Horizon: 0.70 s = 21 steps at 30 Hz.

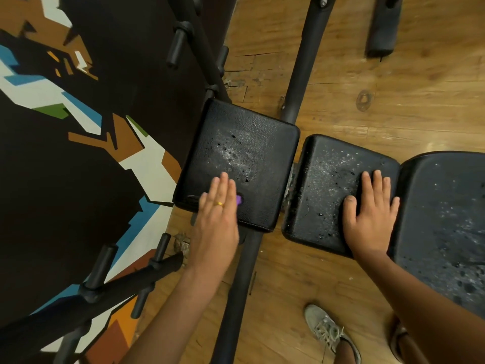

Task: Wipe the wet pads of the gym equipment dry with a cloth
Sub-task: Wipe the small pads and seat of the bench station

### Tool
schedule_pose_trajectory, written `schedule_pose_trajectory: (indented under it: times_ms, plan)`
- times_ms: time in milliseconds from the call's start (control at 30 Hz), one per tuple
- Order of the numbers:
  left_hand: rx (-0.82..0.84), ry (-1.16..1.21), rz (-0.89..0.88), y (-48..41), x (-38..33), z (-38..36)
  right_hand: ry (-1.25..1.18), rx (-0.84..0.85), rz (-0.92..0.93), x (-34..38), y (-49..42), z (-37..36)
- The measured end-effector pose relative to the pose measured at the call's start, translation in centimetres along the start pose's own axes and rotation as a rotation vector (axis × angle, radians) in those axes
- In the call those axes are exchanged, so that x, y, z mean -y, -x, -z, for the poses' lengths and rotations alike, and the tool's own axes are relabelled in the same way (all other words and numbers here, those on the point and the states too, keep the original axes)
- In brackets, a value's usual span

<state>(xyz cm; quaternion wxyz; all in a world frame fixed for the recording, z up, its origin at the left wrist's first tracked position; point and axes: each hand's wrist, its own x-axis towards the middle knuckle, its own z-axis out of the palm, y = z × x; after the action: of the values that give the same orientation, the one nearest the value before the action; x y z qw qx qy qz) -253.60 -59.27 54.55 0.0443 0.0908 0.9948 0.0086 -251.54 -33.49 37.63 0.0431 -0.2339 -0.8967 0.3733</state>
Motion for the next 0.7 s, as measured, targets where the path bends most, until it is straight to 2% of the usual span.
schedule_pose_trajectory:
  times_ms: [134,367,434,568,701]
  plan:
    - [0.003,-0.017,-0.024,0.1,0.1,-0.4,0.009,0.0,-0.002,0.0,-0.1,0.0]
    - [-0.11,0.071,0.173,-2.6,3.5,2.8,0.007,0.003,-0.001,-0.1,-0.1,-0.1]
    - [-0.086,0.026,0.123,-3.2,3.7,2.8,0.008,-0.001,0.001,-0.2,0.0,-0.1]
    - [0.011,-0.078,-0.09,-2.2,4.8,2.9,0.012,-0.005,0.01,-0.1,0.0,-0.1]
    - [0.002,-0.052,-0.067,-2.0,5.1,2.8,0.017,0.0,0.01,-0.1,0.0,0.0]
